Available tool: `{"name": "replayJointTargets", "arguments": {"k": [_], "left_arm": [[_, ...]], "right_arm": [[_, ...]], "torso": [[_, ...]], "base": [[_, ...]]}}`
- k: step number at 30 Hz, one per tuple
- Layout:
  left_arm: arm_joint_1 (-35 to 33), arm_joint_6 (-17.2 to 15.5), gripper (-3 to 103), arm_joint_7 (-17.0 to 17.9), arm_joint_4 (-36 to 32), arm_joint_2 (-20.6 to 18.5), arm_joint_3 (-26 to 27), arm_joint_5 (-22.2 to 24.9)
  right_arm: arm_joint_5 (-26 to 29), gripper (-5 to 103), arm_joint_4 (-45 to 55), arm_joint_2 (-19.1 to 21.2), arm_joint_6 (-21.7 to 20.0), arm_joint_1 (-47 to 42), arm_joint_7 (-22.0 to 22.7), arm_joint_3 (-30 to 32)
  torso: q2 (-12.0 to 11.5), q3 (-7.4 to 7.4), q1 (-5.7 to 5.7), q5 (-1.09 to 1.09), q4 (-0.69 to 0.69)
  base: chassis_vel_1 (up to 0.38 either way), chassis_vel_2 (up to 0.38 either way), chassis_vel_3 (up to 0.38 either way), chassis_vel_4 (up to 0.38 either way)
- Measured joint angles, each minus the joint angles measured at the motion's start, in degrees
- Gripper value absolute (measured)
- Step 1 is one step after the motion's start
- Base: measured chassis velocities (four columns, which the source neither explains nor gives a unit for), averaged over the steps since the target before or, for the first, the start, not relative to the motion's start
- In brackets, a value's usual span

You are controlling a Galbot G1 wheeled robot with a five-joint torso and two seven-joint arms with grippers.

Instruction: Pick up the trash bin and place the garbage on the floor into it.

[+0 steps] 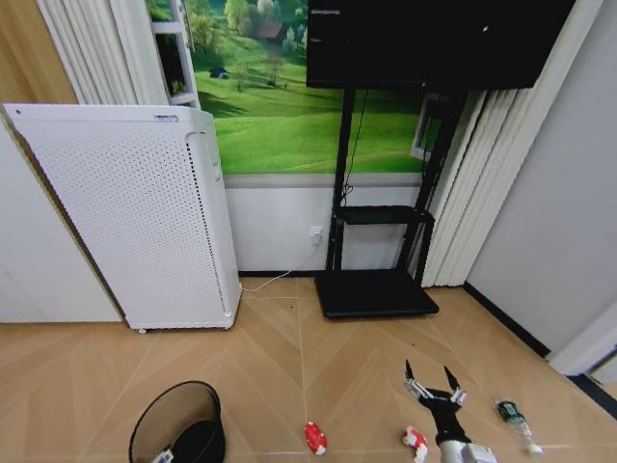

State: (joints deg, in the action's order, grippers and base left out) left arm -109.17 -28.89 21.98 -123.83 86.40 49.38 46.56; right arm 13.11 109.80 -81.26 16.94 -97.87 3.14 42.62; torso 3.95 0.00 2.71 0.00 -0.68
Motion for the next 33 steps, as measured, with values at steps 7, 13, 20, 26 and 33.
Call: {"name": "replayJointTargets", "arguments": {"k": [7, 13, 20, 26, 33], "left_arm": [[0.5, 1.0, 86, 0.2, 1.5, 0.5, -0.4, -0.8], [0.4, 2.8, 59, -1.2, 2.1, 0.7, -0.3, -0.5], [0.5, 3.8, 38, -1.5, 2.3, 0.7, -0.2, 0.9], [0.1, 4.8, 11, -1.8, 2.9, 0.8, -0.3, 1.7], [-0.3, 7.7, 7, -3.4, 3.3, 0.6, -0.1, 1.5]], "right_arm": [[0.2, 100, 0.3, 0.1, -0.1, 0.3, 0.1, -0.1], [0.6, 100, -0.5, -0.1, -0.1, 0.1, 0.1, -0.2], [0.9, 100, -0.6, 0.0, 0.1, 0.0, 0.1, -0.2], [1.3, 100, -0.6, 0.8, 0.1, 0.3, 0.1, 0.0], [1.8, 100, -0.2, 1.1, 0.1, 0.5, 0.2, 0.2]], "torso": [[0.0, 0.01, 0.00, 0.00, 0.00], [0.0, 0.02, 0.00, 0.00, 0.01], [0.0, 0.02, 0.00, 0.01, 0.00], [0.0, 0.03, 0.01, 0.00, 0.00], [0.0, 0.03, 0.01, -0.01, 0.00]], "base": [[0.000, 0.000, 0.000, 0.000], [0.000, 0.000, 0.000, 0.000], [0.000, 0.000, 0.000, 0.000], [0.000, 0.000, 0.000, 0.000], [0.000, 0.000, 0.000, 0.000]]}}
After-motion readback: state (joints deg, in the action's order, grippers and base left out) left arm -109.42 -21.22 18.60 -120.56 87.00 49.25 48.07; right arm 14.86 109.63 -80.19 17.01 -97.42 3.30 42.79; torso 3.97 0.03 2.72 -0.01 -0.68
